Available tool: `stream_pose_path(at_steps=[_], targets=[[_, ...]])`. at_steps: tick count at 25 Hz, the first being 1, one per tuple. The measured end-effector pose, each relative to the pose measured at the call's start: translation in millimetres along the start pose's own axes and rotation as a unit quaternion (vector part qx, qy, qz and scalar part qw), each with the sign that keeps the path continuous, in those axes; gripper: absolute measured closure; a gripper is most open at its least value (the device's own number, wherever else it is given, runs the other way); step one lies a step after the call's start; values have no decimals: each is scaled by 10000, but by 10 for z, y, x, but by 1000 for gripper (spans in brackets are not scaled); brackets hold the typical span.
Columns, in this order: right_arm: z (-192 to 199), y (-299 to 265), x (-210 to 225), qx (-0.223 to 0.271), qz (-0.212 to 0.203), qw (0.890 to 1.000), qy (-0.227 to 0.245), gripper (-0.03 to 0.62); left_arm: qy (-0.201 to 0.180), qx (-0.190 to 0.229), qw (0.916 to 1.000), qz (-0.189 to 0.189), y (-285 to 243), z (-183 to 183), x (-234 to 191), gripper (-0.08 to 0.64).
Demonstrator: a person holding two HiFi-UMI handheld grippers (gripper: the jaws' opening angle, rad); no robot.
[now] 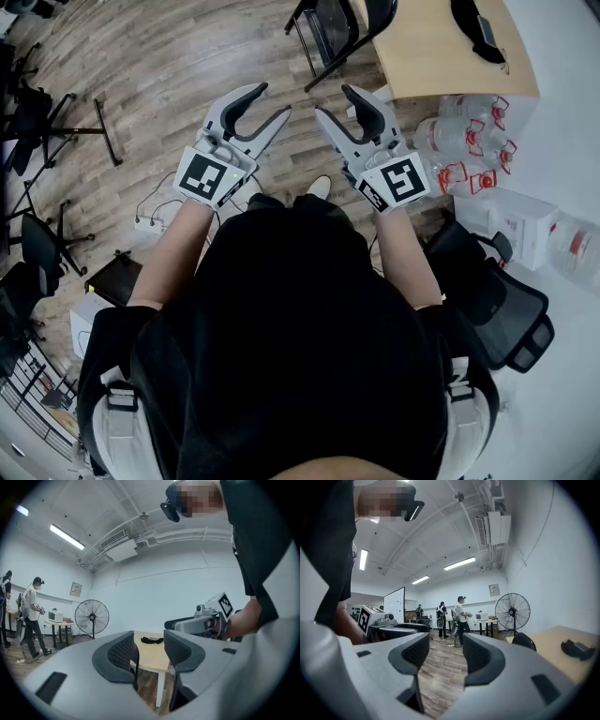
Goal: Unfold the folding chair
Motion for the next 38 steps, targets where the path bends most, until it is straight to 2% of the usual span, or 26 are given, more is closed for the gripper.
stream_pose_path(at_steps=[4,9,21,32,38], targets=[[9,40,-13,13,72,9999,-95,373,30,185,9998,82,22,12,56,368],[23,114,-19,100,85,9995,-278,373,-2,105,9999,116,4,45,164,370],[58,433,108,166,48,9994,-288,373,45,49,10000,50,-225,10,435,371],[185,941,645,95,-203,9995,-239,373,-53,-45,9997,-227,-728,-3,878,373],[236,1055,914,98,-298,9990,-305,373,-151,-35,9987,-479,-919,-34,956,373]])
Point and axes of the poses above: the fingertips, and each gripper's own axes: y backward along the fingers, x to its right, z out of its underside, the point moved 5 cm from there along y, backward along the fingers, and after that the axes turned 8 degrees about -z, right-handed, at the moved point
